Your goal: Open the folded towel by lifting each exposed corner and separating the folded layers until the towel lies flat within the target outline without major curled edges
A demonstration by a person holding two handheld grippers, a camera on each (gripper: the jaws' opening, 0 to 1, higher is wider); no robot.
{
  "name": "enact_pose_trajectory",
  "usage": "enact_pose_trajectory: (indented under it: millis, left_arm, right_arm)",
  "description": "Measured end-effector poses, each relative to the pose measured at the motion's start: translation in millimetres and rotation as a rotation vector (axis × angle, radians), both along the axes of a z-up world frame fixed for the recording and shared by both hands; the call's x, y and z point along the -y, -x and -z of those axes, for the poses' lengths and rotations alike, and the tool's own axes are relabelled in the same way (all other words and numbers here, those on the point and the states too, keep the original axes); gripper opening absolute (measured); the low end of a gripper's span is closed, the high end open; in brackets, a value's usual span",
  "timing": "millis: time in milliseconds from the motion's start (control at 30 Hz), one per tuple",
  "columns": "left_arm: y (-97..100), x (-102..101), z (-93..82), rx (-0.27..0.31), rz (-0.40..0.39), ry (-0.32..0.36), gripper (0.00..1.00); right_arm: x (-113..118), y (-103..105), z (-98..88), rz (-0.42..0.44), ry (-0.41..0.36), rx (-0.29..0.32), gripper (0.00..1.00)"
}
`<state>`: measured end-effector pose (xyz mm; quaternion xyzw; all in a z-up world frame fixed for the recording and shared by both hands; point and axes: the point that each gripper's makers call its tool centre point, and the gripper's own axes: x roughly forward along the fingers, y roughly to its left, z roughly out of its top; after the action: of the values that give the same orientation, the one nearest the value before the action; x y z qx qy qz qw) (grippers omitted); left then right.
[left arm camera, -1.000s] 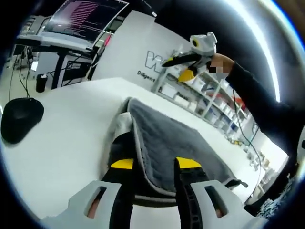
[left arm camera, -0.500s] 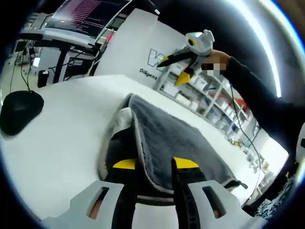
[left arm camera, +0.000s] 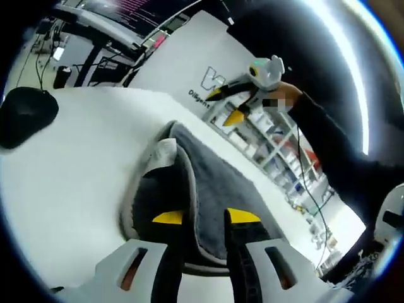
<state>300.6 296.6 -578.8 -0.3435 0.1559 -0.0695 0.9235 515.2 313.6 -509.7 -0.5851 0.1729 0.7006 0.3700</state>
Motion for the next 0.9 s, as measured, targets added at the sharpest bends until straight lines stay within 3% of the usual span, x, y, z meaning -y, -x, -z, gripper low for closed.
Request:
enact_pose_trajectory:
  millis: [433, 533, 733, 900]
  left_arm:
    - [2.0, 0, 3.5, -0.001, -0.006, -0.028, 0.09]
    - [2.8, 1, 4.4, -0.008, 0.000, -0.032, 0.03]
    - [1.6, 4, 8.9, -0.028, 0.009, -0.058, 0.02]
    - [1.1, 4, 9.7, -0.030, 0.005, -0.061, 0.03]
  right_arm:
    - [-14, -11, 11.3, -0.024, 0.040, -0.001, 0.33]
    - [-21, -21, 20.2, -0.039, 0.060, 0.008, 0.33]
    - [-22, -24, 37.5, -0.070, 0.072, 0.025, 0.31]
    - [-24, -28, 41.2, -0.085, 0.085, 0.033, 0.29]
